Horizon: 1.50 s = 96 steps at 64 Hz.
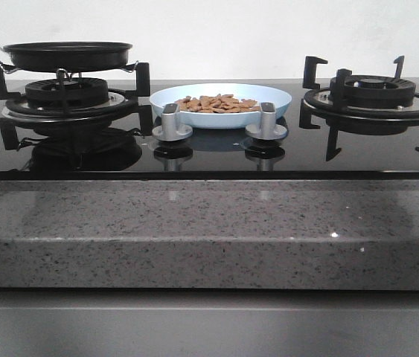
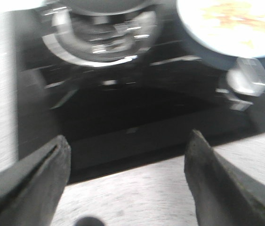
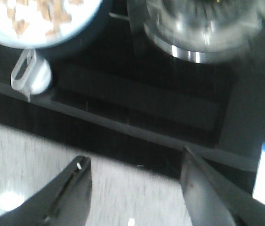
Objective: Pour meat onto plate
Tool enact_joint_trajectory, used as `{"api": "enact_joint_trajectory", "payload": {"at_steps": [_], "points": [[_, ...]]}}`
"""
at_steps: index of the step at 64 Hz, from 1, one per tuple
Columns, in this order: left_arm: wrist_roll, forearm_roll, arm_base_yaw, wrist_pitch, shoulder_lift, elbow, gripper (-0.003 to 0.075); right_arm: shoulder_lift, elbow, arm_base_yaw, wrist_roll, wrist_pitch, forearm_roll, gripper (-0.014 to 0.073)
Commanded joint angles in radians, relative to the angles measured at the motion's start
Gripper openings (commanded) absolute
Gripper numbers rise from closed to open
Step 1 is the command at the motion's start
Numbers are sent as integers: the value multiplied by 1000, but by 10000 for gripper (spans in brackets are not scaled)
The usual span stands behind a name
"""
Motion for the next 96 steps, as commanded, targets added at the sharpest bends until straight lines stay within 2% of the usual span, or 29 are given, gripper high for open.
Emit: {"api": "enact_joint_trajectory", "payload": {"at_steps": [1, 20, 35, 42, 52, 61, 96], "points": [[-56, 26, -7, -59, -12, -25, 494, -107, 61, -8, 0, -52, 10, 444], [-92, 26, -7, -85, -66, 20, 494, -370, 262, -8, 12, -64, 1, 444], [-92, 26, -7, -112, -92, 46, 487, -466, 312, -8, 97, -58, -101, 443], [-92, 24, -7, -120, -92, 46, 392, -467, 312, -8, 99, -53, -105, 375], [-92, 24, -7, -136, -92, 46, 150, -466, 312, -8, 99, -55, -105, 111], [-92, 24, -7, -199, -92, 48, -20, -466, 312, -8, 99, -66, -105, -66], [-77, 19, -10, -234, -105, 62, -20, -466, 312, -8, 100, -42, -100, -69]]}}
